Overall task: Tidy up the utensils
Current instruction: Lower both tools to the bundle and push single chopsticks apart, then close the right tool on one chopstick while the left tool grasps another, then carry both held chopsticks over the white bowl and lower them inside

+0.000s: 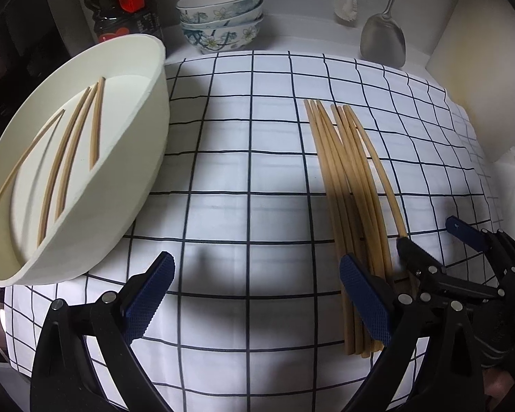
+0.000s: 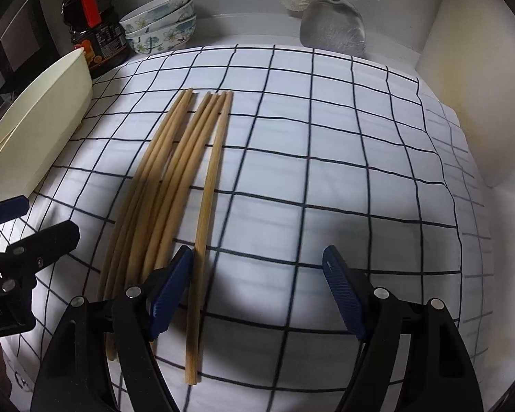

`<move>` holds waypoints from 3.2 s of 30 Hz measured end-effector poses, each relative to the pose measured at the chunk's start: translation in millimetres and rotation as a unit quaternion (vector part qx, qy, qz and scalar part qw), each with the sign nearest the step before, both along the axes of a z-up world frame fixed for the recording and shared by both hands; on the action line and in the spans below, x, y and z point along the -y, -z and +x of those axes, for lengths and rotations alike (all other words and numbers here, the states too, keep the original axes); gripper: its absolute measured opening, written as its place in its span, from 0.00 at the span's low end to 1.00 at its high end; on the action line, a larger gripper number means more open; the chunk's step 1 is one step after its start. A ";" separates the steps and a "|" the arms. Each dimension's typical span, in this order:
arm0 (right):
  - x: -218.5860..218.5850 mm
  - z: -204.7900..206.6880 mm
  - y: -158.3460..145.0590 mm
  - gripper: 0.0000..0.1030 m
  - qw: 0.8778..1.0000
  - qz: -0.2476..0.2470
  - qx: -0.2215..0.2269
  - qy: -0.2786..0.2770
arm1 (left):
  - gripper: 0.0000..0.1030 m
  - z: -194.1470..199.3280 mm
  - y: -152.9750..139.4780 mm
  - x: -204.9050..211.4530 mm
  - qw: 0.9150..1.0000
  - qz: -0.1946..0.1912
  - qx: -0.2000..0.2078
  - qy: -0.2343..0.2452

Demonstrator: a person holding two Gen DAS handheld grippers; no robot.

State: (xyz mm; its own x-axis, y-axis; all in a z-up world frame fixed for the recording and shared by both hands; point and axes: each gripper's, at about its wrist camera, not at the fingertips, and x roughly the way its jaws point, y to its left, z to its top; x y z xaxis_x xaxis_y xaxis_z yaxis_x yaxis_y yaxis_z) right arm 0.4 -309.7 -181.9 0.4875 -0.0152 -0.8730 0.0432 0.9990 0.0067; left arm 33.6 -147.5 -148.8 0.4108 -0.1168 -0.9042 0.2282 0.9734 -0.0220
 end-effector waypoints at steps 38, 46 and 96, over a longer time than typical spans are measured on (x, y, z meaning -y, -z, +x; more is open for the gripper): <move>-3.5 25.4 -4.9 0.16 0.997 -0.007 0.033 -0.063 | 0.15 32.9 15.6 40.4 1.000 0.005 0.017 0.017; 0.4 21.9 -7.5 0.06 0.998 0.020 0.026 -0.046 | 0.07 28.5 15.3 35.0 1.000 -0.010 0.001 0.023; -269.4 107.5 -79.0 0.06 0.988 0.103 0.020 -0.115 | 0.07 93.9 -48.7 -250.7 0.998 -0.017 0.005 -0.055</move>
